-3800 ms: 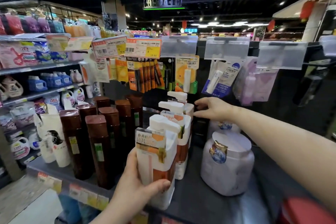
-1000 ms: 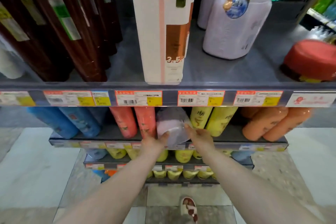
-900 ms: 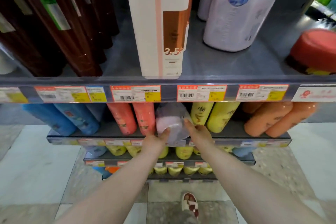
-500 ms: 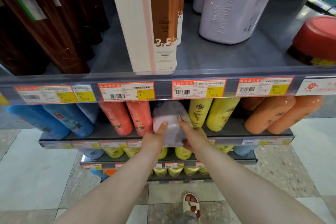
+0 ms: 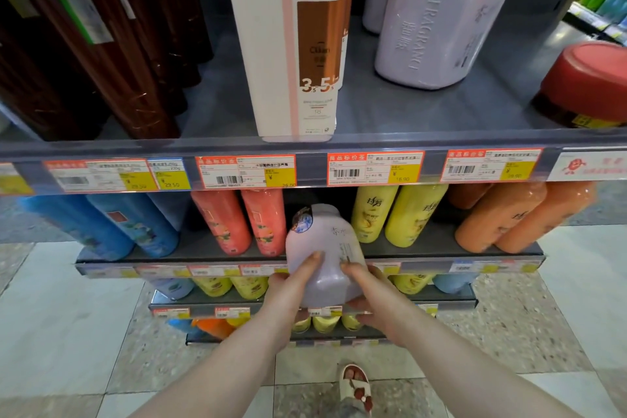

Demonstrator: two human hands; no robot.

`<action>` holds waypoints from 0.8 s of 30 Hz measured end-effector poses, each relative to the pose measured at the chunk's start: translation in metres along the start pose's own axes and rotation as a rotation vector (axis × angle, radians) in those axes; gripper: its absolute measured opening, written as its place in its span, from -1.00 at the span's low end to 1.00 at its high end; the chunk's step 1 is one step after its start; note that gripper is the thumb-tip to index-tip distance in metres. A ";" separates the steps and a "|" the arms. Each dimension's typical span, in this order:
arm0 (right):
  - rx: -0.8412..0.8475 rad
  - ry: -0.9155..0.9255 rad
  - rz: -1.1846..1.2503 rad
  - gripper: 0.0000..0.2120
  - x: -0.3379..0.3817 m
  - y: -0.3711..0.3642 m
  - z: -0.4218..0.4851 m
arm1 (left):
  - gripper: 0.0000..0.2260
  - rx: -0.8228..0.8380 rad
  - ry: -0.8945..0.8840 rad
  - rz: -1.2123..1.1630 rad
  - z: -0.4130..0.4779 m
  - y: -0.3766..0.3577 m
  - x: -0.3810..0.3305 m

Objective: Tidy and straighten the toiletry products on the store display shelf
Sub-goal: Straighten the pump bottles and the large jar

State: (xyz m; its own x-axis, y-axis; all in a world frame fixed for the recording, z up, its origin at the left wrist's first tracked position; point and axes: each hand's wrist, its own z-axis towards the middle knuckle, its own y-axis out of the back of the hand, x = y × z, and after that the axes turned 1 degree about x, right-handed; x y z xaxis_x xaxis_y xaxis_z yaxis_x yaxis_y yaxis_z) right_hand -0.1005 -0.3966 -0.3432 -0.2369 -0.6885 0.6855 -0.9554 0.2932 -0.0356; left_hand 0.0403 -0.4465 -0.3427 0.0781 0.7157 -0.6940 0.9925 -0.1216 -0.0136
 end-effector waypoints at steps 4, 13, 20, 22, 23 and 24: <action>0.018 0.024 0.055 -0.35 0.008 0.001 0.000 | -0.38 0.071 0.016 0.093 0.001 -0.004 -0.007; -0.002 0.030 0.018 -0.44 -0.032 0.005 -0.036 | -0.40 0.155 -0.056 0.153 -0.042 0.017 0.028; 0.085 0.110 -0.049 -0.51 -0.037 0.011 -0.084 | -0.55 0.129 -0.165 0.133 -0.091 0.020 0.040; 0.092 0.138 -0.063 -0.50 -0.030 0.017 -0.096 | -0.64 0.114 -0.211 0.117 -0.105 0.017 0.039; 0.095 0.152 -0.066 -0.49 -0.026 0.021 -0.103 | -0.69 0.102 -0.237 0.110 -0.112 0.013 0.038; 0.097 0.165 -0.074 -0.48 -0.023 0.026 -0.110 | -0.72 0.090 -0.263 0.103 -0.120 0.008 0.037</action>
State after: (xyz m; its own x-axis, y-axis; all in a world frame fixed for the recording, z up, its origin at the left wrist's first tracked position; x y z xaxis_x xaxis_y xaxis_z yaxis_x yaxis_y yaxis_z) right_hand -0.1008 -0.3004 -0.2799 -0.1405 -0.5856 0.7983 -0.9836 0.1745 -0.0451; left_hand 0.0623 -0.3384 -0.2818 0.1396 0.4946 -0.8579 0.9672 -0.2538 0.0111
